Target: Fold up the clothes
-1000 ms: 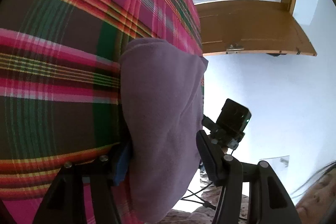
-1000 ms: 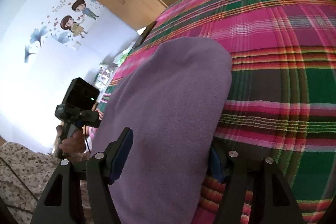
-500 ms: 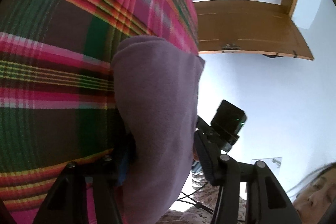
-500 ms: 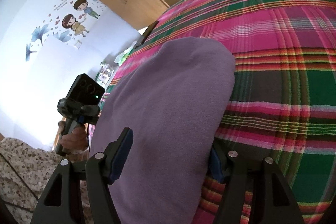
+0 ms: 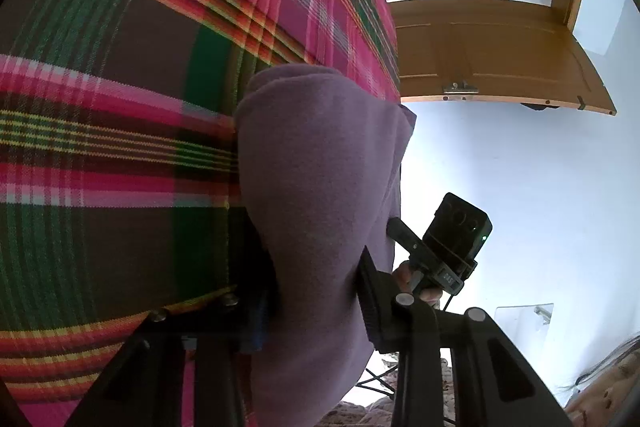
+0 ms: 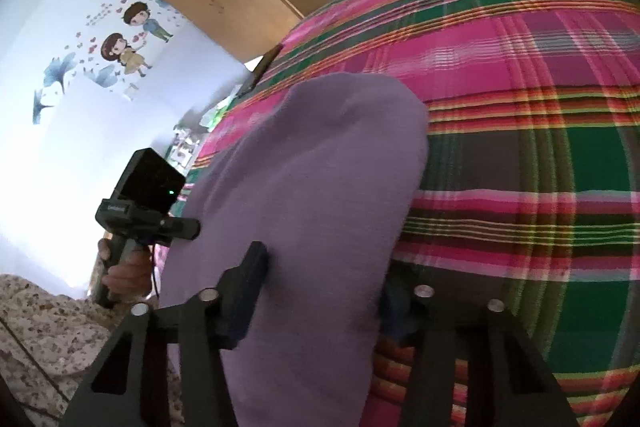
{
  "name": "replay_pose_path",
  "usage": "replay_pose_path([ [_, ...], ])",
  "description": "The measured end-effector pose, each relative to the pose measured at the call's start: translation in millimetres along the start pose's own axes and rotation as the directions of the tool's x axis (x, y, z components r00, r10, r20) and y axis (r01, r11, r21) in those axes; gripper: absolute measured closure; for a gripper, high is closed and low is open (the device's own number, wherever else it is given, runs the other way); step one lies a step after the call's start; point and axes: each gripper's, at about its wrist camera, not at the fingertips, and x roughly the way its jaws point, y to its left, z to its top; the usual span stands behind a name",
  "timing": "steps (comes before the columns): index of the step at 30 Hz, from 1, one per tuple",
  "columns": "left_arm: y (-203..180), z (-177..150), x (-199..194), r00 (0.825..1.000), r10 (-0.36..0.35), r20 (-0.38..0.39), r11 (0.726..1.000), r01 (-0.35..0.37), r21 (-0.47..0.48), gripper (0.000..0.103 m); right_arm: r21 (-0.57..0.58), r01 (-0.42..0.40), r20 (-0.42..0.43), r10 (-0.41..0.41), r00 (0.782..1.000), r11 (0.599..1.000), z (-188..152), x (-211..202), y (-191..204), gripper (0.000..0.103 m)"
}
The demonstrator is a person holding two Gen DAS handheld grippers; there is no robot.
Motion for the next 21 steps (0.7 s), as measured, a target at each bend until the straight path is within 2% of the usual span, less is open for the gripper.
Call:
replay_pose_path([
  [5, 0.7, 1.6, -0.7, 1.000, -0.002, -0.002, 1.000, 0.002, 0.004, 0.069, 0.002, -0.006, -0.011, 0.006, 1.000, 1.000, -0.4, 4.2, -2.6, 0.067],
  [11, 1.1, 3.6, -0.9, 1.000, -0.002, -0.003, 1.000, 0.002, 0.010, 0.070, -0.063, 0.041, -0.004, -0.041, 0.999, 0.997, -2.8, 4.6, 6.0, 0.069],
  [21, -1.8, 7.0, 5.3, 1.000, 0.012, 0.011, 1.000, -0.012, 0.023, 0.072, -0.077, 0.069, 0.016, -0.068, 0.998, 0.995, -5.9, 5.3, 9.8, 0.072],
])
